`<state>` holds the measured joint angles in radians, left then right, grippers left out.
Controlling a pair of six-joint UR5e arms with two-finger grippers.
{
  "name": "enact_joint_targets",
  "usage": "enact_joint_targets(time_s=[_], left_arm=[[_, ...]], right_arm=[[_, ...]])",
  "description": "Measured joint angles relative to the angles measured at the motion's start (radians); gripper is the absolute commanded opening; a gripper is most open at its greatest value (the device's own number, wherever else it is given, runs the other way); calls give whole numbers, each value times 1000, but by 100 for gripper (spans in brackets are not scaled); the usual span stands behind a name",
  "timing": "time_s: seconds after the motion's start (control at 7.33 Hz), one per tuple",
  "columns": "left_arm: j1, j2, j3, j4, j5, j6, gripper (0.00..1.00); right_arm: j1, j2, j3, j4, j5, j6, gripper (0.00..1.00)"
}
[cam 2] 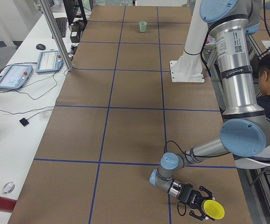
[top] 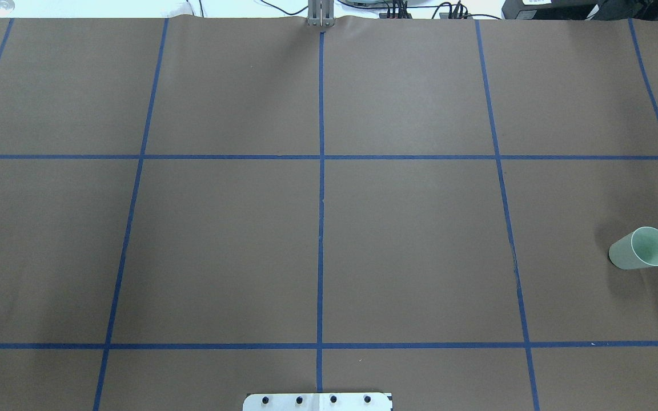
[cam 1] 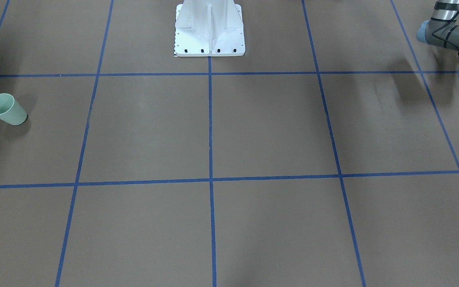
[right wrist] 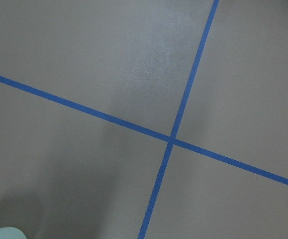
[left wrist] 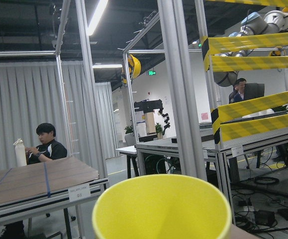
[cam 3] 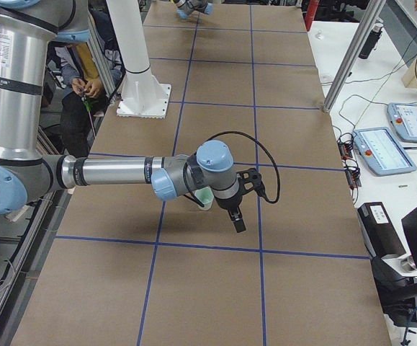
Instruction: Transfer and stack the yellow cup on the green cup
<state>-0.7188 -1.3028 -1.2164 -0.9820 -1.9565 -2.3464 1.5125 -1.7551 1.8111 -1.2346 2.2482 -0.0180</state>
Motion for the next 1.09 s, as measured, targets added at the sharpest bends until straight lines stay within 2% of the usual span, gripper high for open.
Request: enact_joint_targets(time_s=[0.27, 0.82, 1.09], left_arm=[[-9, 36, -31, -94, 199, 13, 20], [-60, 94, -26, -399, 614, 52, 15], [-79, 100, -10, -563, 720, 112, 13]], right_arm=[[0, -1, -7, 0, 1, 3, 100], [0, 1, -21, 0, -1, 6, 100], [0, 6, -22, 0, -1, 19, 100]])
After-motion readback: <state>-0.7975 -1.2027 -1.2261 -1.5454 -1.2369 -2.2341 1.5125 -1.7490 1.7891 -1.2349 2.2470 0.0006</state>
